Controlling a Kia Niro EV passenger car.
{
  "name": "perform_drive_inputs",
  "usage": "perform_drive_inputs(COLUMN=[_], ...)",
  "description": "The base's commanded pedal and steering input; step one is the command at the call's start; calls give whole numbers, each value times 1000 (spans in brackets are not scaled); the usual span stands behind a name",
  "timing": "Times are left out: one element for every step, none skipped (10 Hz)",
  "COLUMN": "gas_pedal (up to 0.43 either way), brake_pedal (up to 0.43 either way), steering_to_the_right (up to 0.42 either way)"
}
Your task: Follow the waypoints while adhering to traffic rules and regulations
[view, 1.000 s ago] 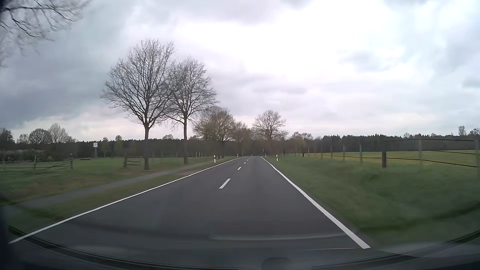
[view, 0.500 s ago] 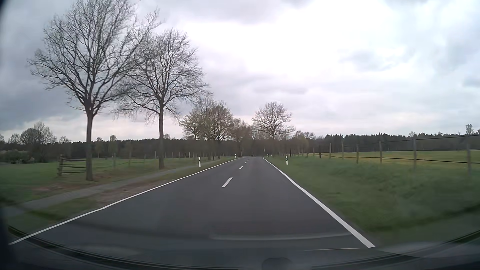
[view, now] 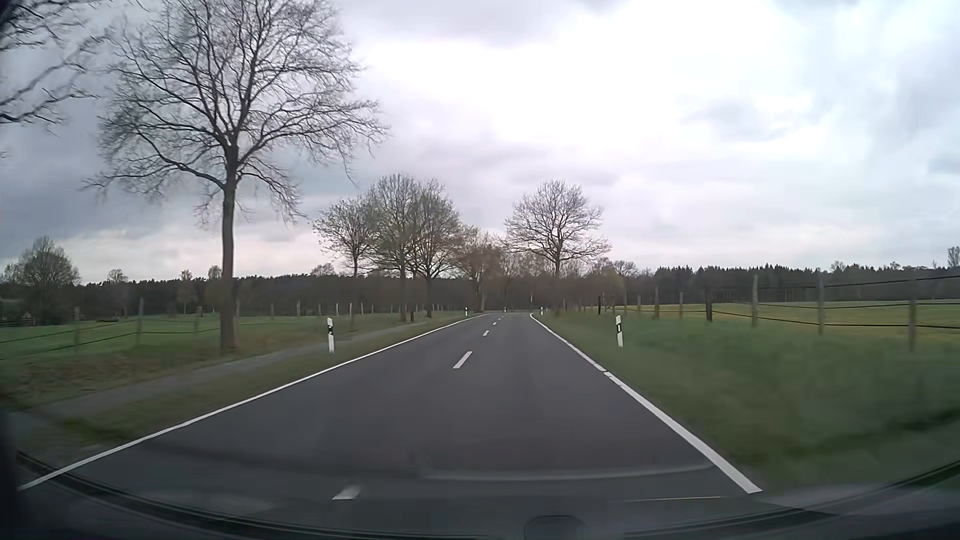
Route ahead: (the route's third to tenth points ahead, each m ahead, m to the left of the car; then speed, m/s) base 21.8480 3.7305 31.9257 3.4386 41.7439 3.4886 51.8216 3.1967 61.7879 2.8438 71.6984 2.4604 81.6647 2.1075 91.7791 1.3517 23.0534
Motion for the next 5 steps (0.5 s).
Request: perform_drive_inputs(gas_pedal=[47,59,67,67,79], brake_pedal=[0,0,0,0,0], steering_to_the_right=[-1,-1,0,1,1])
